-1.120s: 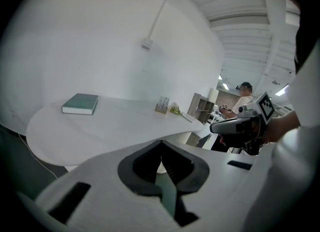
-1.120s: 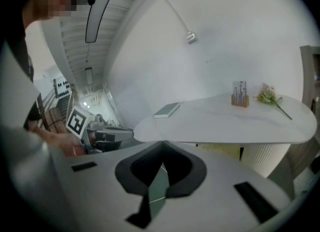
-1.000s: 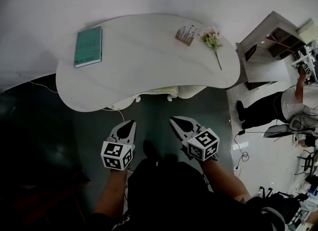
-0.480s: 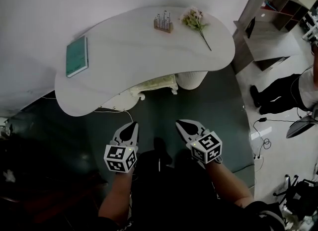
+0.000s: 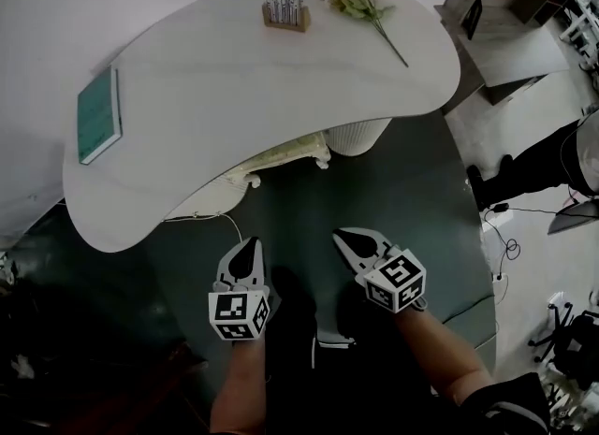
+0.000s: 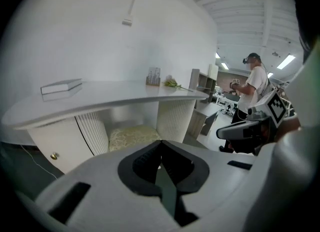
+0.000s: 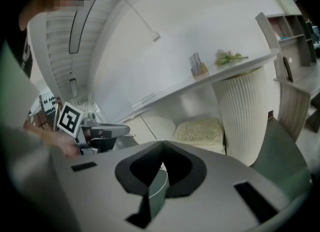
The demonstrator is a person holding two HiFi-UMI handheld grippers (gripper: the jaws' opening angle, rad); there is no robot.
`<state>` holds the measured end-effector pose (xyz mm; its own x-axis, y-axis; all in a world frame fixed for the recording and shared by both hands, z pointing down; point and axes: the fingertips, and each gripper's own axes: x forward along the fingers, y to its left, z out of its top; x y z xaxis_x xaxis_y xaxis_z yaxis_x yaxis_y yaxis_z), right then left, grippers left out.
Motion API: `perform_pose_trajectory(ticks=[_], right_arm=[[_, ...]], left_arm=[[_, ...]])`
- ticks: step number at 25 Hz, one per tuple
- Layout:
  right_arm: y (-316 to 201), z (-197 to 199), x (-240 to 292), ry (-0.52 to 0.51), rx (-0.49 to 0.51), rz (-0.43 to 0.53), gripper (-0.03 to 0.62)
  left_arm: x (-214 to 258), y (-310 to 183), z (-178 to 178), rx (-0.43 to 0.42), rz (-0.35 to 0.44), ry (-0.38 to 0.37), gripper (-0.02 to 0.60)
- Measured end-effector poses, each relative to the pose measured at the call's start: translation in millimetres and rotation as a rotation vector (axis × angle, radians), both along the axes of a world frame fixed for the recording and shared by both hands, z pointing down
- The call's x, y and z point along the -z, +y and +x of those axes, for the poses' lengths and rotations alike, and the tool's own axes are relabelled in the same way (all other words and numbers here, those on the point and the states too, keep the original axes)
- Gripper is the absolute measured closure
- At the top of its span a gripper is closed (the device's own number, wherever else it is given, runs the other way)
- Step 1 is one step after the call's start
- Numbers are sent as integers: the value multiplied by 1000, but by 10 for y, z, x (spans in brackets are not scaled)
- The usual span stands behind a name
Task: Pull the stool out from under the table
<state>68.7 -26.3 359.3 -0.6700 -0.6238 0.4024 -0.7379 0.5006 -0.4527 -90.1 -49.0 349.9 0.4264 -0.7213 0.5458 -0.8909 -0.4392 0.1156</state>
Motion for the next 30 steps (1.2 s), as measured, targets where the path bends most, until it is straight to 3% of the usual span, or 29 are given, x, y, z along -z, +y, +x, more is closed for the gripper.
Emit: perform_pose_trajectory(ticks=[5, 12, 17, 21, 25, 30], right_arm=[[-202, -405, -795, 9, 15, 32, 588], [-507, -637, -1802, 27, 20, 113, 588], [-783, -555, -2393, 0, -32, 142, 588], [-1075, -504, -2726, -30, -49, 209, 588], [-1169, -367, -3070, 26, -16, 239, 588], [-1482, -157, -3170, 130, 12, 331, 585]], left_arm=[[-744, -451, -162, 51, 30, 99, 572], [-1776, -657, -446, 50, 64, 66, 572], [-2395, -757, -736, 89, 39, 53, 572], [-2775, -928, -787, 49, 46, 5, 571], [-3115, -1039, -820, 93, 50, 56, 571], [-3184, -1157, -837, 26, 171, -19, 572]])
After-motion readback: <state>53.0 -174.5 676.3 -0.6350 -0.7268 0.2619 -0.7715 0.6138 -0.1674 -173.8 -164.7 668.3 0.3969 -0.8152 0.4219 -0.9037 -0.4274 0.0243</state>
